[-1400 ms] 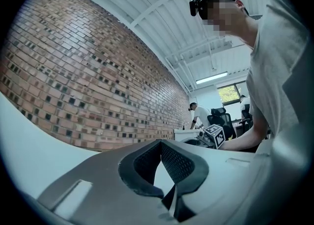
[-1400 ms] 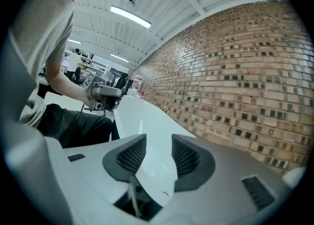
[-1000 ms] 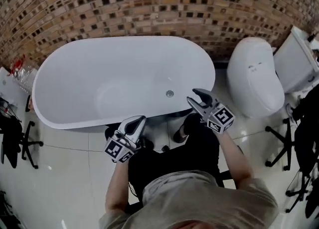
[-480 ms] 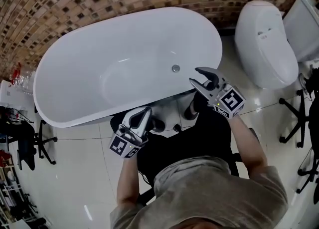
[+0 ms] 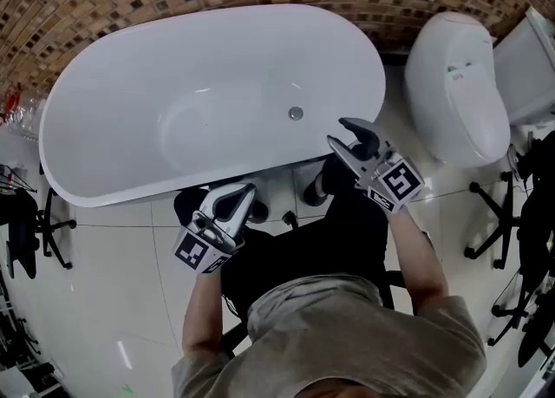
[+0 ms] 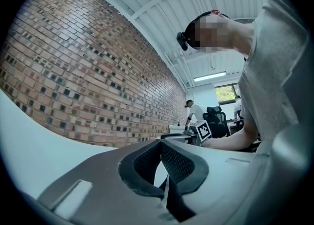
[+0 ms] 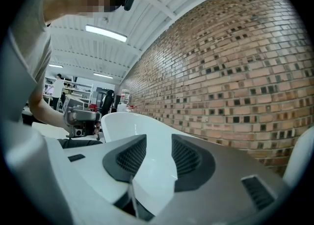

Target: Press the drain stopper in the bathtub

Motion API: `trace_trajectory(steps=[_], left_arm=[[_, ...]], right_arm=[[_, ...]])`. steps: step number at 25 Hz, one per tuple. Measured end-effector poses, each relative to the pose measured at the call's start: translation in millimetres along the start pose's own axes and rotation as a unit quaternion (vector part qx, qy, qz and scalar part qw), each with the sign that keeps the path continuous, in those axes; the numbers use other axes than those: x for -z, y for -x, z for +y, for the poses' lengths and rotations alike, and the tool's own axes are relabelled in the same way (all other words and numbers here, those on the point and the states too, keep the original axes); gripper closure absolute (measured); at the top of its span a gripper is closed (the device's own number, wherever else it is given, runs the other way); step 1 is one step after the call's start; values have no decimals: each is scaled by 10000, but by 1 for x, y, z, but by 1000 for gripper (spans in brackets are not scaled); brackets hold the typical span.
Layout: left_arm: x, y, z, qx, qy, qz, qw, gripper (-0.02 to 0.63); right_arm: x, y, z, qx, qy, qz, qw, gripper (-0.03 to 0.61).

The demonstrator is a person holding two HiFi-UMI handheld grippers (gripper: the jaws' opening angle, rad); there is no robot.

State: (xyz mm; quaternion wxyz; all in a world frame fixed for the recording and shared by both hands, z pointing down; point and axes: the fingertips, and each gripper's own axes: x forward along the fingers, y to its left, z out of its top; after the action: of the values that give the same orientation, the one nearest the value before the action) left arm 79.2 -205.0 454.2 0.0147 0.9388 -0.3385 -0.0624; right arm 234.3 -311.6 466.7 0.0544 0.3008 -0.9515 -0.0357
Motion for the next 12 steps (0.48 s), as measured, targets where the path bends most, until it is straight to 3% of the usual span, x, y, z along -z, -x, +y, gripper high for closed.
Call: trace_trajectory(steps=[8, 12], left_arm=[[-9, 1, -5, -51, 134, -29, 9999, 614], [-13, 4, 1, -177, 189, 9, 9997, 614]], right_arm=[[24, -14, -4, -57, 241, 586, 9980, 419], [55, -53, -24, -300, 624, 1377, 9881, 419]])
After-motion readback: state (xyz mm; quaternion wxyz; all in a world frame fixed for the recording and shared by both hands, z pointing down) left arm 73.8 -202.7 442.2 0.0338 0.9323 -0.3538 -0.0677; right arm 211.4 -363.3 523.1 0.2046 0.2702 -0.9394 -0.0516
